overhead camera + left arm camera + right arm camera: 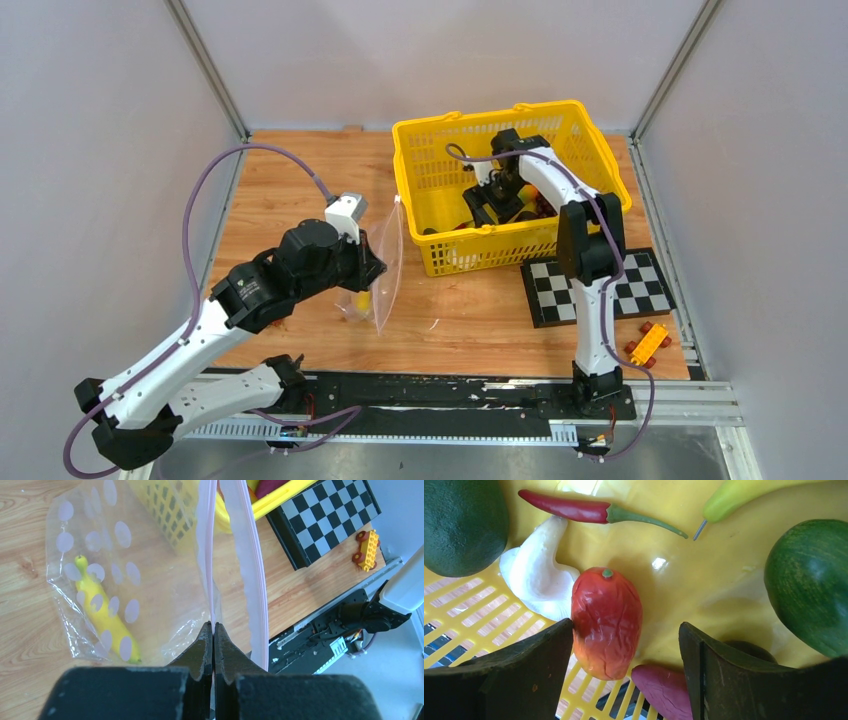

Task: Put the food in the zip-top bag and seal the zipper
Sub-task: Pick up the fake fruit from the bin.

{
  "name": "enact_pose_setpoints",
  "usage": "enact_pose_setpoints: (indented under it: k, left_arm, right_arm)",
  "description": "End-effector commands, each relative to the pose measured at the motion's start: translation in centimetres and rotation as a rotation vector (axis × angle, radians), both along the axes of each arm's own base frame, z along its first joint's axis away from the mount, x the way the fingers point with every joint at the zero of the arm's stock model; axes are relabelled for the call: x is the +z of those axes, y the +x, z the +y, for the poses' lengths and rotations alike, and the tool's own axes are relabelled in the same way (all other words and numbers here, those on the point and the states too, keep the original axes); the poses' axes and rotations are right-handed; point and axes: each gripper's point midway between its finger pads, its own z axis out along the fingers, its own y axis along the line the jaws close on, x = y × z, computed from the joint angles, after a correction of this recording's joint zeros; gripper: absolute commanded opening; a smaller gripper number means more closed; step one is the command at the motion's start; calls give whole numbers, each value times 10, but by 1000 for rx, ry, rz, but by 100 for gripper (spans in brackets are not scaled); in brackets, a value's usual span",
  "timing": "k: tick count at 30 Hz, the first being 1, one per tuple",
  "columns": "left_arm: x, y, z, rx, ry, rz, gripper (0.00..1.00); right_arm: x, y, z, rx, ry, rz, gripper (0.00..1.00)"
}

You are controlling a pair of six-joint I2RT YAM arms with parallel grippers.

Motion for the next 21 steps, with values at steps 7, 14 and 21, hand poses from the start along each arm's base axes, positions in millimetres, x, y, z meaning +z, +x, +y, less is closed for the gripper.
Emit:
enact_pose_setpoints:
  k: [7,14,21]
  left_arm:
    - [3,1,-6,-21,-19,-22,0]
    - [4,2,-5,-15,-21,-26,0]
    - [3,2,-5,-17,-19,-22,0]
  right_arm:
    - [-15,6,12,-29,50,2,73]
    - [-17,5,10,-60,43,0,60]
    - [36,14,14,-95,92,-116,34]
